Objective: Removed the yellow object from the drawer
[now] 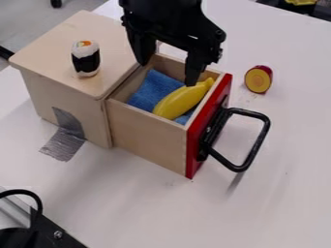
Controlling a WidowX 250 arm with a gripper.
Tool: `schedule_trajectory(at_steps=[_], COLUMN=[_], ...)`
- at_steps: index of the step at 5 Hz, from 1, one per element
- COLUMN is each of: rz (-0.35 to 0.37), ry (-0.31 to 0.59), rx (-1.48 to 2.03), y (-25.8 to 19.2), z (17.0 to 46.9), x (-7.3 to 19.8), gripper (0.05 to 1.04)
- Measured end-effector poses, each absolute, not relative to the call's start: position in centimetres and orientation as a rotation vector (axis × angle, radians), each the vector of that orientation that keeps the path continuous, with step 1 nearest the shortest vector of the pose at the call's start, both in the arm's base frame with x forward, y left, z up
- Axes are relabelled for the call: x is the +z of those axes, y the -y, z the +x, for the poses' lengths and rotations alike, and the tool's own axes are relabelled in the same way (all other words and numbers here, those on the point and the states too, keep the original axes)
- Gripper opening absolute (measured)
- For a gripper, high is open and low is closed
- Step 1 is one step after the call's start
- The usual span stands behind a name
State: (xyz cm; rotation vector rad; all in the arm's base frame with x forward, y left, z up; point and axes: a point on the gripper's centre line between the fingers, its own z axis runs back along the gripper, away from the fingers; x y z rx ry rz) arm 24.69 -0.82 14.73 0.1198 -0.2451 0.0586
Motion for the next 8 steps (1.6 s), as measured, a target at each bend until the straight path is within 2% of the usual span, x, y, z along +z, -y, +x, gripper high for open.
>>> schedule_trajectory(at_steps=[1, 3, 5, 6, 8], rz=[0.120, 0.075, 0.065, 0.049, 0.021], ry=[0.220, 0.212, 0.175, 0.169, 0.188], rx=[0.060, 0.100, 0.103, 0.082, 0.041], y=[0.8, -0.5, -2.8, -3.1, -1.9], z=[24.4, 25.9, 27.2, 27.8, 29.3], x=[14.1, 12.1, 8.9, 7.6, 6.7], gripper=[0.999, 0.999, 0.999, 0.999, 0.999])
